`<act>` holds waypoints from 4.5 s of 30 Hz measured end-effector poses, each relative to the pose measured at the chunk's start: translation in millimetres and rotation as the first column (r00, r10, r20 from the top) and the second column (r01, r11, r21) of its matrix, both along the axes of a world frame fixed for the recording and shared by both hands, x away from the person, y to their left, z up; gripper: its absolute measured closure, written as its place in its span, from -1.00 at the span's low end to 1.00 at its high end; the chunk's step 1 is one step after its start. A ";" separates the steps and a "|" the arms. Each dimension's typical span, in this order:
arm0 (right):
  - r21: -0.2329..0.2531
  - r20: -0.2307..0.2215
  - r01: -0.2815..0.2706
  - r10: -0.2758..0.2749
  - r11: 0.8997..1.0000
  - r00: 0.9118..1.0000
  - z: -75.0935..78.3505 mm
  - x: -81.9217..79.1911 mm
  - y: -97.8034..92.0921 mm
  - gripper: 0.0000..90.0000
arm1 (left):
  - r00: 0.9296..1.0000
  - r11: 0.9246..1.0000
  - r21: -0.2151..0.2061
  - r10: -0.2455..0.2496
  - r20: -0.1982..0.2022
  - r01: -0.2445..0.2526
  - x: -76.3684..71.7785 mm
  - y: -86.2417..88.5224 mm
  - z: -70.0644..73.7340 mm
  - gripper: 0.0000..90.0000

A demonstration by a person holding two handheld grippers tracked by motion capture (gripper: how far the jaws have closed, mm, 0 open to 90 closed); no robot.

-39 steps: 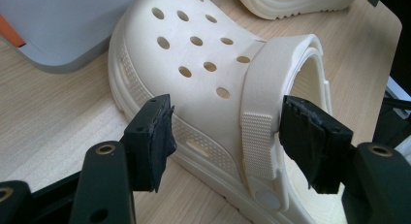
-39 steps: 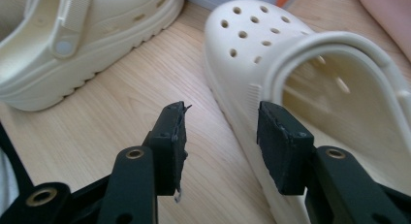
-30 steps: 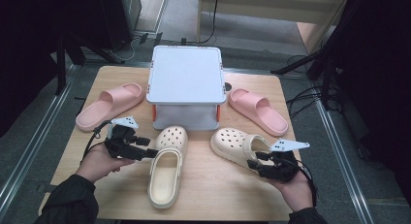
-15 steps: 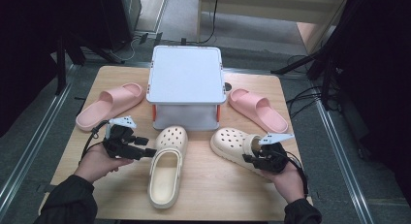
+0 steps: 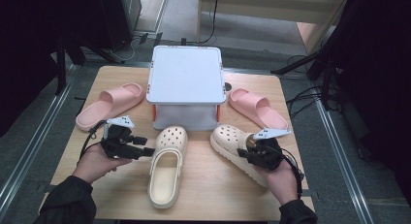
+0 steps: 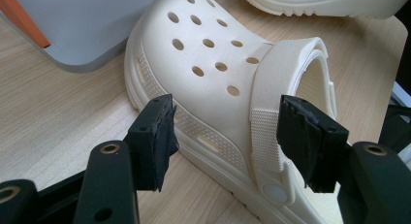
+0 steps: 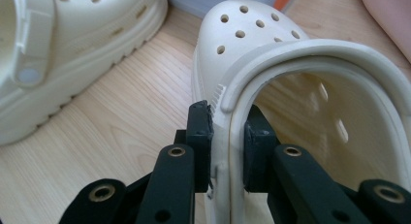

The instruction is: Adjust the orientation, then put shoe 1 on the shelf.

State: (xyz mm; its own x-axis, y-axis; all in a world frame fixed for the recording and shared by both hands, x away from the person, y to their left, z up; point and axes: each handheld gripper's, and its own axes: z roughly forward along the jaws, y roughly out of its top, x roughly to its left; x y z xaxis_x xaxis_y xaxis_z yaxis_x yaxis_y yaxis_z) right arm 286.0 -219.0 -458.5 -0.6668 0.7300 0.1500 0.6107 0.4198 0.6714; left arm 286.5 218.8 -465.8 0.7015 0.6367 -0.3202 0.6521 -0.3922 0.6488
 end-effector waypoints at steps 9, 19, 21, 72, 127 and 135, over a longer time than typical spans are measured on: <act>0.009 0.005 0.003 -0.003 1.000 1.000 8.9 -11.9 35.3 0.72 | 1.000 1.000 0.007 -0.004 0.008 0.004 -0.7 -0.7 0.1 -0.12; -0.040 -0.025 -0.003 0.002 0.999 1.000 -6.4 -17.4 62.7 0.72 | 0.999 0.999 0.017 -0.032 0.025 0.032 -3.3 -2.1 0.3 0.28; -0.041 -0.029 0.000 -0.002 0.999 1.000 -6.9 -18.3 64.5 0.72 | 0.999 0.999 0.021 -0.032 0.022 0.031 -3.4 -2.8 -0.3 0.31; -0.016 0.011 -0.035 0.035 0.999 0.999 -24.8 17.0 18.5 0.91 | 0.993 0.992 0.125 0.001 -0.115 0.014 -3.6 -9.7 -36.2 0.69; 0.171 -0.025 -0.129 0.135 0.977 0.990 -0.4 -46.7 67.4 0.40 | 0.999 1.000 0.001 -0.030 0.030 0.030 22.9 -20.0 45.1 0.83; 0.170 -0.043 -0.144 0.153 0.975 0.987 -8.0 -48.4 77.2 0.32 | 0.999 1.000 -0.001 -0.011 0.051 0.011 46.3 -21.5 77.5 0.89</act>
State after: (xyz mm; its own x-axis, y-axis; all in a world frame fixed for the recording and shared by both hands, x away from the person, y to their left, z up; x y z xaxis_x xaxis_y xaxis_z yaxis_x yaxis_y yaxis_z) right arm 237.6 -141.9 -466.5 -0.7529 0.5855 0.3005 0.5884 0.3943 0.7059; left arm 332.8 197.4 -388.3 0.7236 0.6286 -0.2849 0.6140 -0.3979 0.6817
